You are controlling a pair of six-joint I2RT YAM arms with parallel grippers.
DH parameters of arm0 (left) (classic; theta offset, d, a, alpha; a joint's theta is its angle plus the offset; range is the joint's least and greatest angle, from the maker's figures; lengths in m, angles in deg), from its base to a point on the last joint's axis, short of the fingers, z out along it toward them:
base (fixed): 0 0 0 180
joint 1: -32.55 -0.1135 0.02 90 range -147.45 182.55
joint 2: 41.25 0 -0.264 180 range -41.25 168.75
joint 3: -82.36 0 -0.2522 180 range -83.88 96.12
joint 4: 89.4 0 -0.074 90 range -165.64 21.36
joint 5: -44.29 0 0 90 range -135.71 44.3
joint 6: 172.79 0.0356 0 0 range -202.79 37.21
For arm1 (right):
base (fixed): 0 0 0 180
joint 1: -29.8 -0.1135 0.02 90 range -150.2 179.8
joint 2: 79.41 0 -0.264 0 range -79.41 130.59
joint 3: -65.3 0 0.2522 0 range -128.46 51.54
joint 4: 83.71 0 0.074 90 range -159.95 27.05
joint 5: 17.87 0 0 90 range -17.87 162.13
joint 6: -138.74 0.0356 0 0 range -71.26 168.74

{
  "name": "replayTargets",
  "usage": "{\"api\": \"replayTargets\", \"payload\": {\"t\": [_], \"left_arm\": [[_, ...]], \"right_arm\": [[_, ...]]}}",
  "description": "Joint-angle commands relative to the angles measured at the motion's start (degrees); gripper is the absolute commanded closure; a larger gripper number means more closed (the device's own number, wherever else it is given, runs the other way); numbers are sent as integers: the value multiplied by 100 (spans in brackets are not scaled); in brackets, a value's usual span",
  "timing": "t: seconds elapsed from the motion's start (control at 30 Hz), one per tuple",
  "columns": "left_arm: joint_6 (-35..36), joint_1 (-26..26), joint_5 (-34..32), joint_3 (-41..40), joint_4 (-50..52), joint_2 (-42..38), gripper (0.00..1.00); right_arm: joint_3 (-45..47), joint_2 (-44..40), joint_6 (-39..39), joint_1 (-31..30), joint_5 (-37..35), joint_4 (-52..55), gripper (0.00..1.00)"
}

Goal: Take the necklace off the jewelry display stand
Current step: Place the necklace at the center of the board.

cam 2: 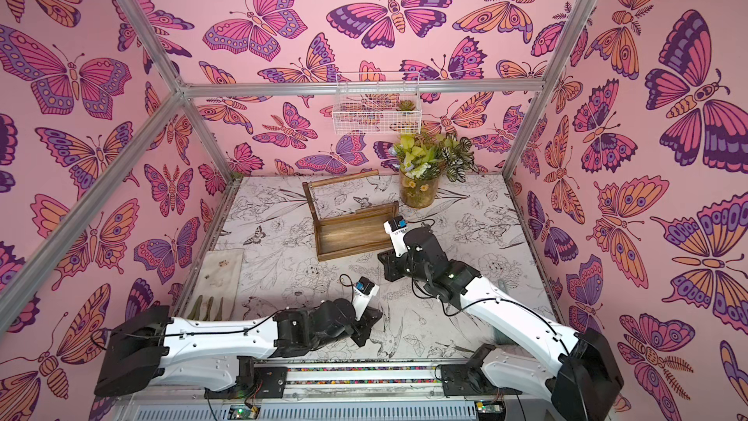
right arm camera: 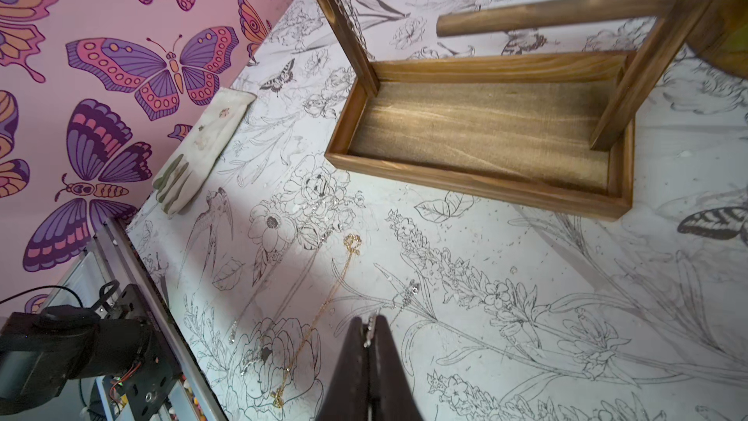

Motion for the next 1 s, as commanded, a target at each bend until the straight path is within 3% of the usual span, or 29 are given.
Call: {"api": "replayTargets", "payload": {"t": [0.0, 0.43, 0.97], "left_arm": [[-243, 116, -272, -143, 47, 220, 90], [-680, 288, -449, -290, -26, 743, 89], [-830, 350, -414, -196, -252, 1383, 88]], "right_arm": [[141, 60, 127, -46, 104, -275, 100], [835, 367, 178, -53, 160, -799, 100], [873, 1373, 127, -52, 178, -1406, 100]]}}
